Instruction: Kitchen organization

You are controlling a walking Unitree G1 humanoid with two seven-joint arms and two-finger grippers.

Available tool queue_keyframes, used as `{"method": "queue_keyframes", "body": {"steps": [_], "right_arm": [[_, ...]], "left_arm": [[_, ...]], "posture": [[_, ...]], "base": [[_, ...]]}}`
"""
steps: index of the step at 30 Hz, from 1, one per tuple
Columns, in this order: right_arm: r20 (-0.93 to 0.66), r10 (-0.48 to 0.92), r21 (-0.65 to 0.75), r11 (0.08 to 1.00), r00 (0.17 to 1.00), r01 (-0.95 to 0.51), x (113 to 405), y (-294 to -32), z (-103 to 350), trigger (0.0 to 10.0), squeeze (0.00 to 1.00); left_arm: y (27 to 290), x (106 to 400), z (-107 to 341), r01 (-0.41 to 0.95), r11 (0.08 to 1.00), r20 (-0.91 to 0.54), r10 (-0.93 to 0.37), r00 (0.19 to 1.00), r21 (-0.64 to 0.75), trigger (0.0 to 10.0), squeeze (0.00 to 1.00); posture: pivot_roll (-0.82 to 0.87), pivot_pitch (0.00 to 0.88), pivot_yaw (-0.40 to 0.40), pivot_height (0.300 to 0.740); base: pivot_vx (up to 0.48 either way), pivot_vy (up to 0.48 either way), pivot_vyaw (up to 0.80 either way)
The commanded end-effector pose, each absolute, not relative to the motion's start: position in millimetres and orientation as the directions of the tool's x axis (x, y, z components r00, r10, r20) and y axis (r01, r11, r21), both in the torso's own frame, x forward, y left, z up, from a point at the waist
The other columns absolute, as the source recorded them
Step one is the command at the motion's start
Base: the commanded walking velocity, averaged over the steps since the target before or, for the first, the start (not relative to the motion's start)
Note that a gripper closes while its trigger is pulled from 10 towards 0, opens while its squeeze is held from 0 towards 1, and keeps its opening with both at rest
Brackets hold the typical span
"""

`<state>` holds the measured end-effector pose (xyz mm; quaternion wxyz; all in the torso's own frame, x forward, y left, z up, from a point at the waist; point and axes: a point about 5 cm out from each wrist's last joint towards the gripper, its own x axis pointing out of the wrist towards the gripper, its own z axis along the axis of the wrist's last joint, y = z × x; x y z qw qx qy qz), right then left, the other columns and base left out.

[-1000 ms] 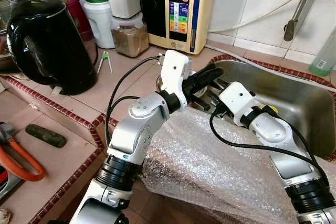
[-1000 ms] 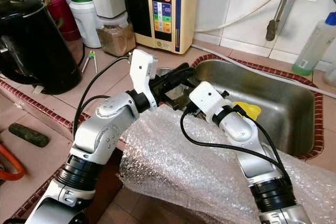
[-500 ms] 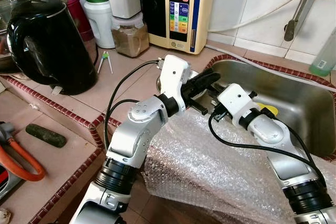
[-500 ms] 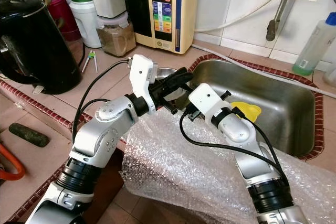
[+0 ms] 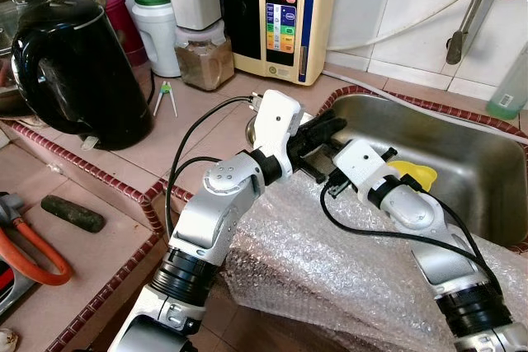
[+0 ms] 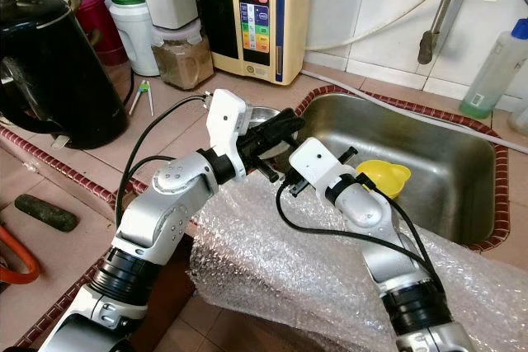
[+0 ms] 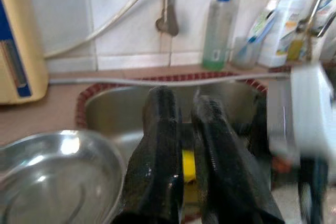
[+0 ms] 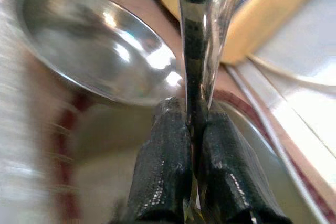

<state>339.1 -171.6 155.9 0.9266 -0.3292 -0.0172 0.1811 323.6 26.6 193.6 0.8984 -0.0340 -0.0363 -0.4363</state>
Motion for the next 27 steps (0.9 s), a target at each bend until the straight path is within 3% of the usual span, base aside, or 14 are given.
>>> {"method": "queue_keyframes", "body": {"steps": [1,14,24,25,26,27], "right_arm": [[-0.07,0.326,-0.631,0.718,0.943,-0.295,344,-178,161,0.0,0.0],[-0.096,0.198,-0.657,0.724,0.976,-0.211,365,-214,146,0.0,0.0],[-0.163,0.067,-0.52,0.842,0.984,-0.143,362,-243,126,0.0,0.0],[-0.164,0.067,-0.519,0.843,0.984,-0.144,362,-244,125,1.5,0.07],[-0.163,0.065,-0.52,0.843,0.984,-0.142,362,-244,124,7.7,1.0],[-0.162,0.063,-0.521,0.842,0.985,-0.139,362,-244,124,7.7,1.0]], "left_arm": [[30,324,186,0.785,0.62,0.066,-0.782,0.62,-0.02,10.0,1.0],[47,315,149,0.811,0.579,-0.095,-0.806,0.585,0.084,10.0,1.0],[46,317,145,0.81,0.575,-0.11,-0.803,0.586,0.118,10.0,1.0],[46,317,145,0.81,0.575,-0.11,-0.803,0.586,0.118,10.0,1.0],[46,317,145,0.81,0.575,-0.11,-0.803,0.586,0.12,10.0,1.0],[46,317,145,0.809,0.575,-0.111,-0.803,0.586,0.121,10.0,1.0]], "posture": [[-0.1,0.008,0.086,0.74],[-0.08,0.0,0.084,0.74],[-0.08,0.0,0.088,0.74],[-0.08,0.0,0.088,0.74],[-0.08,0.0,0.09,0.74],[-0.08,0.0,0.09,0.74]], "base": [[0.0,0.0,0.0],[0.0,0.0,0.0],[0.0,0.0,0.0],[0.0,0.0,0.0],[0.0,0.0,0.0],[0.0,0.0,0.0]]}}
